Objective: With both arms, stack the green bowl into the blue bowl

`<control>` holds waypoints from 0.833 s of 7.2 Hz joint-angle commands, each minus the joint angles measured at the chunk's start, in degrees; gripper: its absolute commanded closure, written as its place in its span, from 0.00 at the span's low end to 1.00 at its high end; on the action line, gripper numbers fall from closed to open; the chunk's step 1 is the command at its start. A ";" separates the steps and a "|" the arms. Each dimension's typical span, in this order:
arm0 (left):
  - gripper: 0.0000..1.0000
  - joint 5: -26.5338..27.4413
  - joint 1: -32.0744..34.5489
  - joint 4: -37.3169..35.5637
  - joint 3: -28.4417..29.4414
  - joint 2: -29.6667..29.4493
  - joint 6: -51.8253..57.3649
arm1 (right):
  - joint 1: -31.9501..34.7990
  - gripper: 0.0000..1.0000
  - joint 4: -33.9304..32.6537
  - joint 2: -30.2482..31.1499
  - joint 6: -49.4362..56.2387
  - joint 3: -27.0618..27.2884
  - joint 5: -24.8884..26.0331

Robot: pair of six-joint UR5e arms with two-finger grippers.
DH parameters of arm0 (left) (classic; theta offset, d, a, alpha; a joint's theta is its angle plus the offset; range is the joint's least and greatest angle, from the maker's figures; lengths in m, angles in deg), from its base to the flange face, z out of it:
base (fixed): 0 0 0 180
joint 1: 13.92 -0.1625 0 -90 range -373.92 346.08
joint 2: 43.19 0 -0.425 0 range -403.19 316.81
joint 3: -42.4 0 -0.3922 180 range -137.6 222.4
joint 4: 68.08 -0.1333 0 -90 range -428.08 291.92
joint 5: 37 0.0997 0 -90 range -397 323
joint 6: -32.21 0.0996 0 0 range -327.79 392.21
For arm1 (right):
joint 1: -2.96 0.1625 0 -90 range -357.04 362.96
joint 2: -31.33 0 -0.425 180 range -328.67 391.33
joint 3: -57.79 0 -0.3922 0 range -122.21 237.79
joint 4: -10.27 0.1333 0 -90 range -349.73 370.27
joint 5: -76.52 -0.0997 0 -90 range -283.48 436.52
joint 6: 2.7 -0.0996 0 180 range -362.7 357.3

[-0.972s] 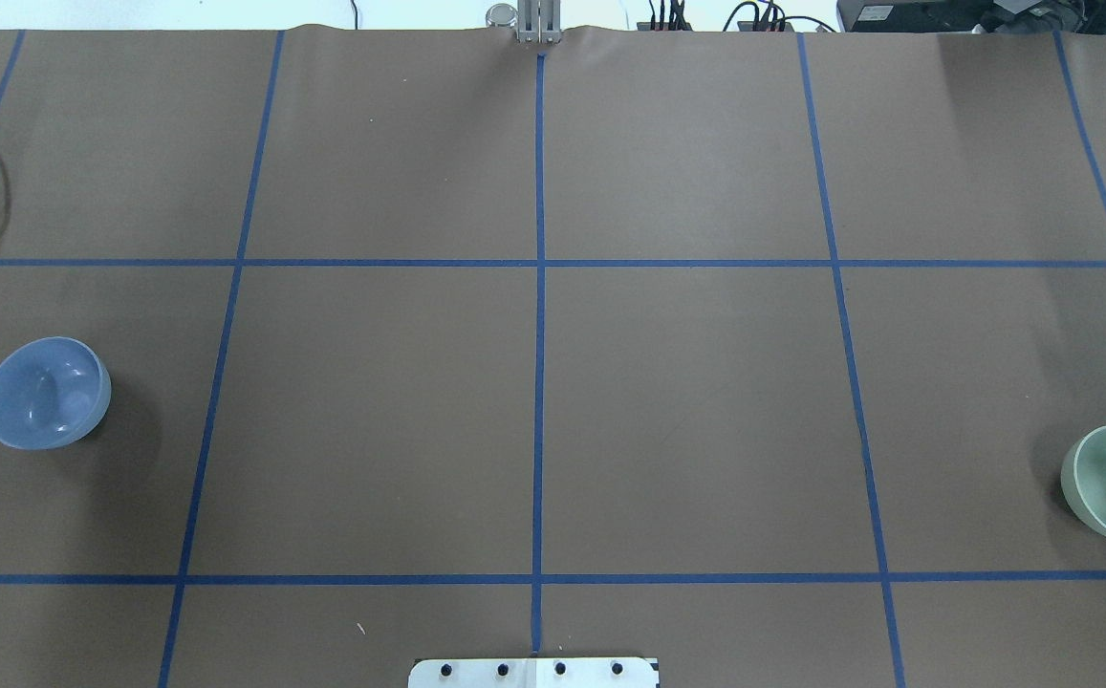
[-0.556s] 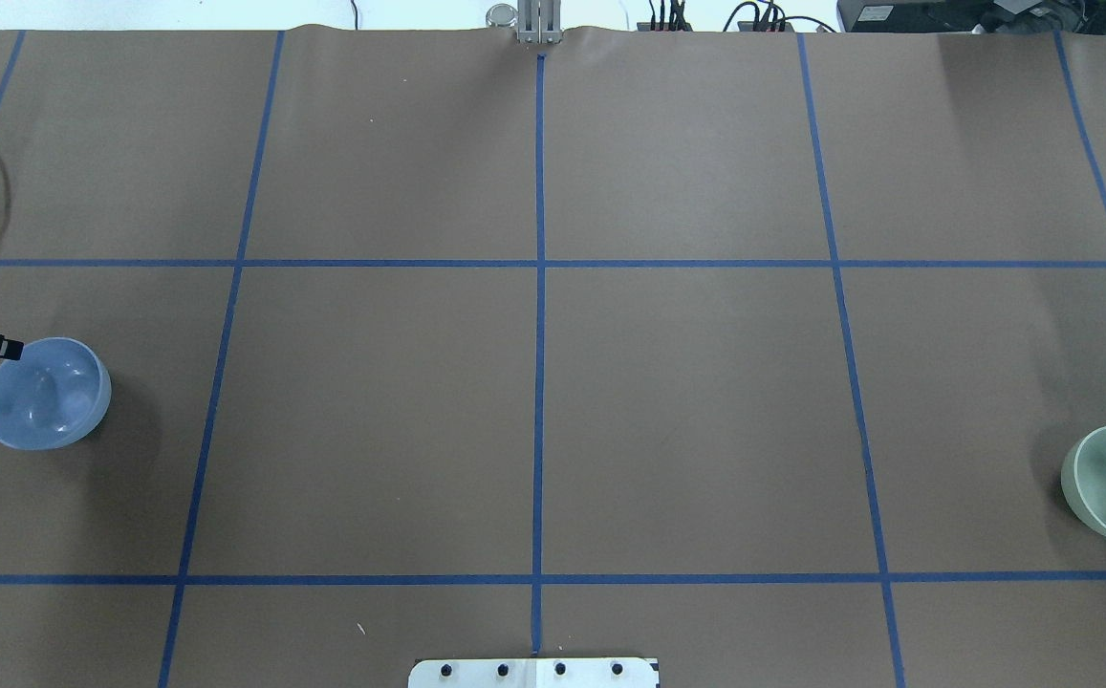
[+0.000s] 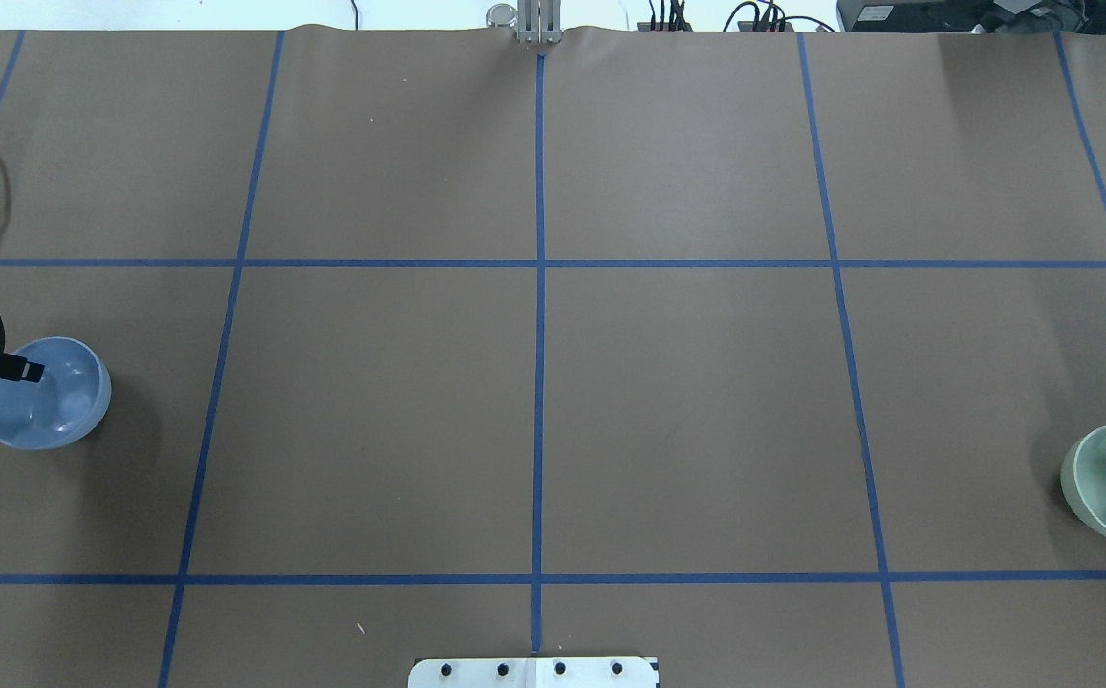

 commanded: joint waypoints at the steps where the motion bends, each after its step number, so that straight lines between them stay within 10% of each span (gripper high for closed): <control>1: 0.03 0.01 -0.20 0.00 0.38 -0.21 0.11 | -1.59 0.00 0.29 -0.12 0.04 -0.95 0.64; 4: 0.13 0.01 -0.28 -0.09 0.64 -0.13 0.12 | -2.22 0.14 0.73 -0.03 0.12 -2.18 0.64; 6: 0.49 0.01 -0.28 0.00 0.56 -0.21 -0.06 | -2.22 0.62 0.91 -0.03 0.21 -2.28 0.56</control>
